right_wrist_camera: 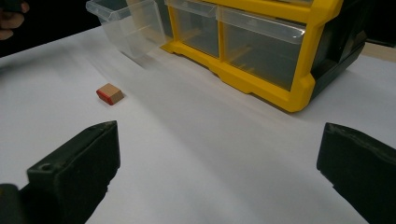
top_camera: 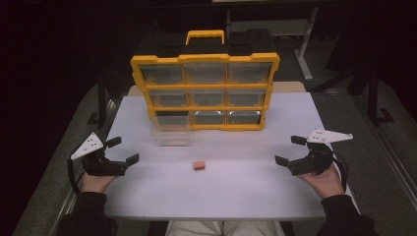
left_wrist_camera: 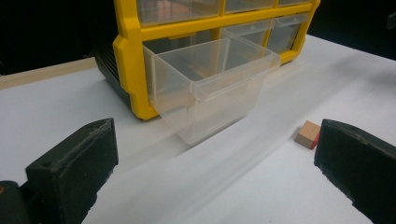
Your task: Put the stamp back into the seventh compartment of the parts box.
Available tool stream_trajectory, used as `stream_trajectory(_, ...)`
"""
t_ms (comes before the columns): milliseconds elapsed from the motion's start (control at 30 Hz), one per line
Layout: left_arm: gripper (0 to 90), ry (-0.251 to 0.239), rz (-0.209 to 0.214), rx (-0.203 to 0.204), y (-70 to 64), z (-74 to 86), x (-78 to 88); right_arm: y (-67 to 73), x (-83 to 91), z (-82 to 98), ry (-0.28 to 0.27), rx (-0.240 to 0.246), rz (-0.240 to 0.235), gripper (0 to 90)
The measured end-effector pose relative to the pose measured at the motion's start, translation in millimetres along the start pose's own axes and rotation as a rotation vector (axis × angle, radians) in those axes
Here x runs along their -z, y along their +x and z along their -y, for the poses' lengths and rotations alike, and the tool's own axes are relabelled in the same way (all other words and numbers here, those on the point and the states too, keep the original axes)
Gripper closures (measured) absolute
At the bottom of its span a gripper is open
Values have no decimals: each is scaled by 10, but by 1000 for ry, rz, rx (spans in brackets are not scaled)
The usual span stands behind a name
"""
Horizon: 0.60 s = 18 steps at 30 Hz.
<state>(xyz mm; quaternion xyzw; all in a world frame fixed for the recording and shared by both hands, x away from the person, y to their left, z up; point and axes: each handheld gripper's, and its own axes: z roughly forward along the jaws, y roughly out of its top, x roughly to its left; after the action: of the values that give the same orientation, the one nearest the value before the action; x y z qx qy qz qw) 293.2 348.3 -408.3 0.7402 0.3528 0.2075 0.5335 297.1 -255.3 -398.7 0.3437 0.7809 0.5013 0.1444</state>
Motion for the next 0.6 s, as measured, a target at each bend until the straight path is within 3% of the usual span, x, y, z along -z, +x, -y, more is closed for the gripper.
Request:
stream_trajectory(267,0,10,3,-9,-22,3,-9,11,5,12,2,2,-8,0)
stream_trajectory(600,0,89,1,-56,-50,-13,-28,10,20,33,10,-7,4,0)
